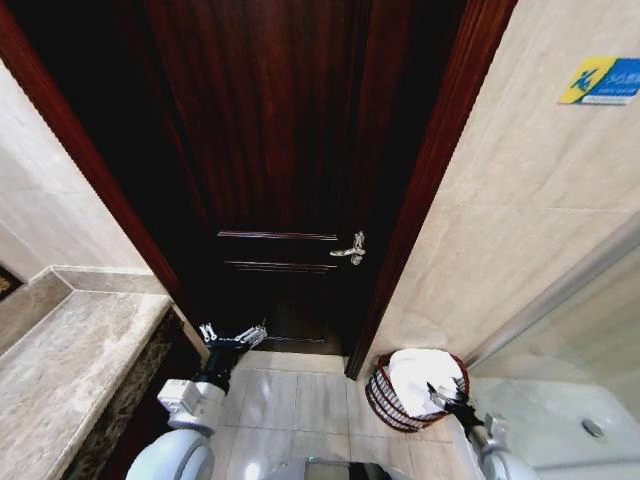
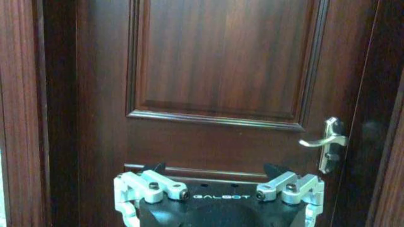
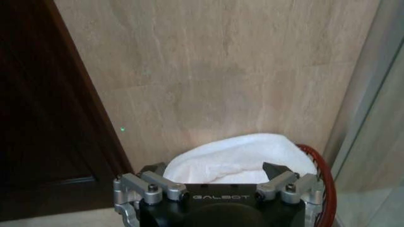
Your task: Discard the used towel into the hamper.
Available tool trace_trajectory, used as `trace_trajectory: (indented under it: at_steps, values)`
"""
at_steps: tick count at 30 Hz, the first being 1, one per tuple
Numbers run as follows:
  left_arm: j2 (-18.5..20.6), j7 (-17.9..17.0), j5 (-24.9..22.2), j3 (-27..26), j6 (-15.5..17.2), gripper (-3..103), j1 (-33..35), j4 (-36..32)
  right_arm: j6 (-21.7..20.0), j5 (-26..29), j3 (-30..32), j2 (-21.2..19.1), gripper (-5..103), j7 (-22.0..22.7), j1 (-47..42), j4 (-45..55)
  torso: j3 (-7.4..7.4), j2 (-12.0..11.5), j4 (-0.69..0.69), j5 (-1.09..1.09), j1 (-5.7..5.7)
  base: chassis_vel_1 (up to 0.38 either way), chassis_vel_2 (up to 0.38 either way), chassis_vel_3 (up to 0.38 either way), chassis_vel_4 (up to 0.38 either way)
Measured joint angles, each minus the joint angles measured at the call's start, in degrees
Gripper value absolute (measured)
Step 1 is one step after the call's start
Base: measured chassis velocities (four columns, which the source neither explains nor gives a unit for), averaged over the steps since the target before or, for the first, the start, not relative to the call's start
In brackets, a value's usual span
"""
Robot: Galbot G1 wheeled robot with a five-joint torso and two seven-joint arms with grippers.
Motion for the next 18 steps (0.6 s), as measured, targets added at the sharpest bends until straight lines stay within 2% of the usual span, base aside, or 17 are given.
trace_trajectory:
  at_steps: [3, 4, 10, 18]
  values:
    - [0.0, 0.0, 0.0, 0.0, 0.0, 100, 0.0, 0.0, 1.48, -1.19, 0.4, -0.11, 100, 0.04, 1.17, -2.42, 0.0, 0.0, 0.0, 0.01, 0.01, 0.0, 0.0, 0.0, 0.0]
    - [0.0, 0.0, 0.0, 0.0, 0.0, 100, 0.0, 0.0, 3.12, -2.32, 0.7, -0.16, 100, 0.01, 1.11, -2.87, 0.0, -0.01, 0.0, 0.0, 0.01, 0.0, 0.0, 0.0, 0.0]
    - [0.0, 0.0, 0.0, 0.0, 0.0, 100, 0.0, 0.0, 5.0, -2.44, 1.23, 0.63, 100, 0.01, -0.99, -0.56, 0.0, -0.01, 0.0, -0.01, 0.01, 0.0, 0.0, 0.0, 0.0]
    - [0.0, 0.0, 0.0, 0.0, 0.0, 100, 0.0, 0.0, 6.61, -0.6, 3.17, 3.15, 100, 1.31, -8.72, 12.91, 0.0, -0.01, -0.01, -0.02, 0.01, 0.0, 0.0, 0.0, 0.0]
